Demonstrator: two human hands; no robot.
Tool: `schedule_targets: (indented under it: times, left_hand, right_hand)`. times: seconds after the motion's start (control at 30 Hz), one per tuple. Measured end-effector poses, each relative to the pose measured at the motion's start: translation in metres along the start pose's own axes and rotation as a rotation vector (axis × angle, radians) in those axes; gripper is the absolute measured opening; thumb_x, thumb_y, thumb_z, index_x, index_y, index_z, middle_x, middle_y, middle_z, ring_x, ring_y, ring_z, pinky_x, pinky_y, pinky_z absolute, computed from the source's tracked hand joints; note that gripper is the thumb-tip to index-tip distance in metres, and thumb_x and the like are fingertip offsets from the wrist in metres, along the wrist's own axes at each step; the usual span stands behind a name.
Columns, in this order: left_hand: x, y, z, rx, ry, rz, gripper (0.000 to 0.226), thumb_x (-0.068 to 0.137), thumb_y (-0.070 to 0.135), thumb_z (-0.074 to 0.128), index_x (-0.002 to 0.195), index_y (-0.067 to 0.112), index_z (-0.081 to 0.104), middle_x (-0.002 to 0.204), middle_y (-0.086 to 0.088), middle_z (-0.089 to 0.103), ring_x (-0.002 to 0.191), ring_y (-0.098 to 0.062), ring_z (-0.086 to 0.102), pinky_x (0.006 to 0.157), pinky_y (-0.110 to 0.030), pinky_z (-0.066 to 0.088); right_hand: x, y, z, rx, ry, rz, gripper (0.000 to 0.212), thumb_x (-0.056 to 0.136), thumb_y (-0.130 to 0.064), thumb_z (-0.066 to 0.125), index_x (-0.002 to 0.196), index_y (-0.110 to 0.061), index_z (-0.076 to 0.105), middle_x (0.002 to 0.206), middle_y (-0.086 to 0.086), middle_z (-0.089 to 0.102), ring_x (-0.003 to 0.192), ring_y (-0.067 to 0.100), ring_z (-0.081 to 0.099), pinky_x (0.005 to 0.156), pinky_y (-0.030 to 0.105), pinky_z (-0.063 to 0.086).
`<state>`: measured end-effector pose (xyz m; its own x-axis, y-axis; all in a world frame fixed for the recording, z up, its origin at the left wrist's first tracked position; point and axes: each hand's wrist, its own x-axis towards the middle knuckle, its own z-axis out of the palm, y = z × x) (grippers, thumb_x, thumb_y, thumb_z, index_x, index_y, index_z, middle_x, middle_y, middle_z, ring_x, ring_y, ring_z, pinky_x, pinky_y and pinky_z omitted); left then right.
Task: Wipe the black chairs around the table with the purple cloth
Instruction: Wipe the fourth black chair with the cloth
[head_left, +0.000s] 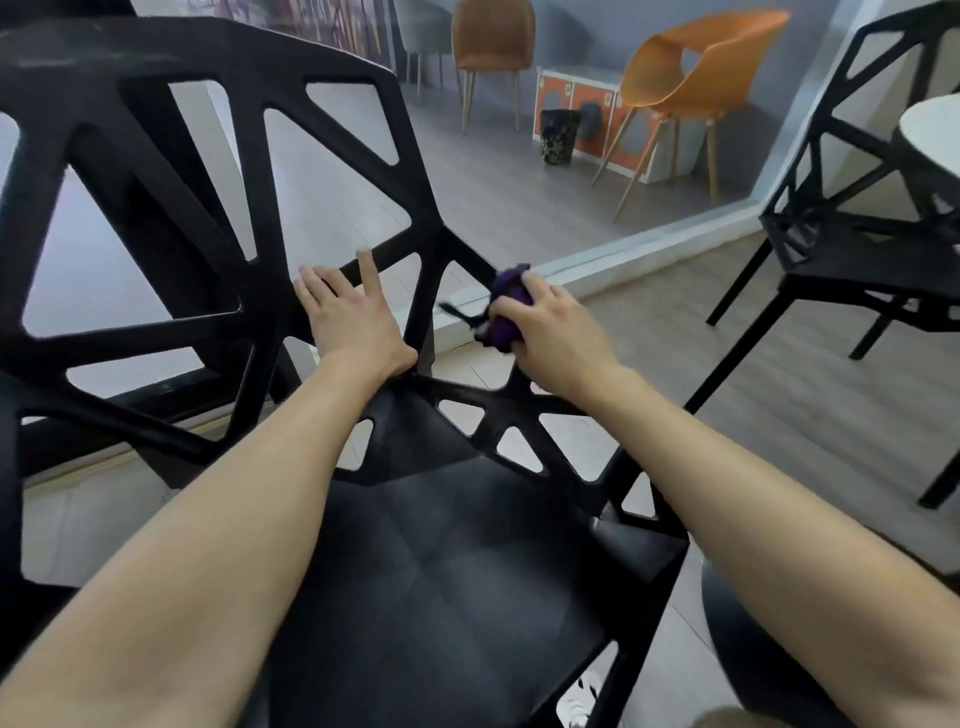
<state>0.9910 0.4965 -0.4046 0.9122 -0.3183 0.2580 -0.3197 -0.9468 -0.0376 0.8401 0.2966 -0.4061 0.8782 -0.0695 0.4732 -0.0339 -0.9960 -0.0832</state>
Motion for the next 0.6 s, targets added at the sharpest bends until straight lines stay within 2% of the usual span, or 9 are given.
schedule_targets:
  times: [0.1, 0.2, 0.33, 0.4, 0.43, 0.5, 0.53, 0.6]
  left_hand:
    - [0.002, -0.004, 0.006, 0.018, 0.008, 0.003, 0.146, 0.066, 0.06, 0.081, 0.166, 0.014, -0.015, 0.162, -0.047, 0.014, 0.157, -0.061, 0.007, 0.131, -0.065, 0.005]
    - [0.002, -0.005, 0.006, 0.014, 0.007, -0.004, 0.147, 0.064, 0.062, 0.08, 0.166, 0.016, -0.016, 0.163, -0.048, 0.012, 0.158, -0.061, 0.005, 0.131, -0.065, 0.004]
    - [-0.006, -0.006, -0.006, -0.032, -0.052, -0.004, 0.141, 0.071, 0.055, 0.076, 0.166, 0.017, -0.021, 0.167, -0.045, -0.005, 0.159, -0.057, -0.01, 0.131, -0.062, -0.001]
    - [-0.018, -0.01, -0.01, -0.081, -0.049, 0.009, 0.133, 0.075, 0.051, 0.073, 0.168, 0.016, -0.015, 0.169, -0.041, -0.007, 0.161, -0.052, -0.01, 0.133, -0.057, -0.001]
    - [-0.028, -0.011, -0.014, -0.099, -0.036, 0.031, 0.125, 0.076, 0.047, 0.071, 0.168, 0.012, -0.006, 0.17, -0.039, 0.0, 0.162, -0.05, -0.002, 0.134, -0.055, 0.003]
    - [-0.057, -0.015, -0.015, -0.167, -0.045, 0.082, 0.097, 0.078, 0.032, 0.071, 0.16, 0.002, 0.027, 0.162, -0.031, 0.033, 0.152, -0.045, 0.03, 0.127, -0.05, 0.028]
    - [-0.071, -0.016, -0.012, -0.234, -0.079, 0.089, 0.078, 0.08, 0.022, 0.071, 0.149, 0.001, 0.042, 0.151, -0.025, 0.048, 0.14, -0.043, 0.045, 0.117, -0.049, 0.041]
    - [-0.099, -0.023, -0.001, -0.33, -0.152, 0.061, 0.052, 0.083, 0.01, 0.068, 0.134, 0.007, 0.055, 0.133, -0.016, 0.063, 0.123, -0.039, 0.059, 0.097, -0.047, 0.052]
  right_hand:
    - [-0.005, 0.005, 0.001, 0.011, 0.011, 0.033, 0.034, 0.084, -0.016, 0.059, 0.114, -0.025, 0.071, 0.123, 0.009, 0.057, 0.09, 0.039, 0.057, 0.073, 0.045, 0.053]
    - [-0.07, 0.028, -0.012, 0.082, 0.002, 0.041, 0.042, 0.078, -0.022, 0.049, 0.114, -0.027, 0.071, 0.126, 0.002, 0.058, 0.094, 0.034, 0.059, 0.077, 0.045, 0.055]
    - [-0.126, 0.04, -0.03, 0.092, 0.005, 0.149, 0.038, 0.079, -0.013, 0.063, 0.115, -0.02, 0.073, 0.127, 0.004, 0.061, 0.1, 0.037, 0.062, 0.082, 0.047, 0.057]
    - [-0.117, 0.028, -0.037, 0.068, 0.086, 0.134, 0.04, 0.08, -0.006, 0.06, 0.117, -0.015, 0.073, 0.126, 0.01, 0.061, 0.107, 0.04, 0.061, 0.091, 0.052, 0.057]
    - [-0.105, 0.018, -0.04, 0.057, 0.152, 0.076, 0.042, 0.082, -0.007, 0.052, 0.118, -0.013, 0.073, 0.129, 0.014, 0.062, 0.113, 0.042, 0.059, 0.098, 0.053, 0.055]
    - [-0.075, -0.011, -0.037, 0.044, 0.189, -0.145, 0.046, 0.083, -0.008, 0.044, 0.119, -0.012, 0.074, 0.138, 0.019, 0.061, 0.128, 0.043, 0.053, 0.117, 0.051, 0.046]
    - [-0.061, -0.027, -0.029, 0.029, 0.124, -0.266, 0.045, 0.084, -0.008, 0.046, 0.119, -0.013, 0.074, 0.142, 0.019, 0.06, 0.135, 0.043, 0.05, 0.122, 0.051, 0.041]
    - [-0.041, -0.059, 0.002, -0.006, -0.197, -0.391, 0.041, 0.087, -0.007, 0.055, 0.122, -0.016, 0.073, 0.147, 0.014, 0.058, 0.144, 0.044, 0.046, 0.124, 0.055, 0.036]
